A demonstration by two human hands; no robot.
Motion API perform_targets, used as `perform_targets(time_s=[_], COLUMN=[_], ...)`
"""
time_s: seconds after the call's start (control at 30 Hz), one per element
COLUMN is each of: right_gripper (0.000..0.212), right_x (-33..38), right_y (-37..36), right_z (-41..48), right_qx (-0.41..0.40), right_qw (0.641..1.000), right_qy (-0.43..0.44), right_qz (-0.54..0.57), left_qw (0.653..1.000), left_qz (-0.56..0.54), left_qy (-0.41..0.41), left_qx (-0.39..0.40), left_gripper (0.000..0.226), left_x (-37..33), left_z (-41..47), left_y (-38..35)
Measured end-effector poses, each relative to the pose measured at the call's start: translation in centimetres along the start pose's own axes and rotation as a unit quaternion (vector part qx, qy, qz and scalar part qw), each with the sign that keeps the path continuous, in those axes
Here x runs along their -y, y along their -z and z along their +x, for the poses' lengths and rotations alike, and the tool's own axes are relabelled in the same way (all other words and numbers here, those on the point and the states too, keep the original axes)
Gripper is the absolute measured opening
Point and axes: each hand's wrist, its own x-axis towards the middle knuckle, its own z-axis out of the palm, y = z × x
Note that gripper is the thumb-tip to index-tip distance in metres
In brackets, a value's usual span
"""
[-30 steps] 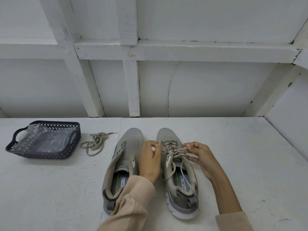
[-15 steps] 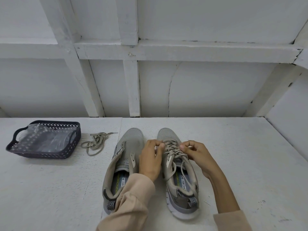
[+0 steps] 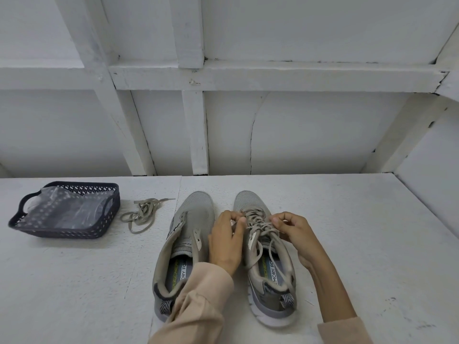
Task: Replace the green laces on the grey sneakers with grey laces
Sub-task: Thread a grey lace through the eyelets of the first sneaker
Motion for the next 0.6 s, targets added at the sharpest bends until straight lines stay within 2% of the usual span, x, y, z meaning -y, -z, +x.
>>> perform_targets(time_s=[0.1,0.2,0.3,0.4,0.6], right_gripper=[0.009,0.014,0.011,0.007,0.015], right_x=[0.6,1.8,2.5,2.6,2.9], right_y=[0.1,0.4,0.5,0.5,0.1], right_z=[-0.4,-0.9,-0.9,-0.8,-0.7], right_qx=[0.005,0.028,0.06,0.065,0.056], right_qw=[1.0,0.998,0.99,0.98,0.979], right_qy=[0.02,0.053,0.074,0.077,0.086], right_qz=[-0.018,-0.03,-0.108,-0.17,-0.179], left_qw=[1.0,0.999,0.995,0.995,0.993], left_qz=[-0.023,-0.017,0.024,0.034,0.03], left_qy=[0.012,-0.013,-0.036,-0.019,-0.024], left_qx=[0.015,0.045,0.092,0.096,0.11], left_gripper=[0.009,0.017,0.015,0.013,0.013], left_x=[-0.5,-1.6,-2.4,-2.3,-2.1], left_z=[0.0,0.0,0.1,0.4,0.9], left_y=[0.4,1.1,1.2,1.1,1.2])
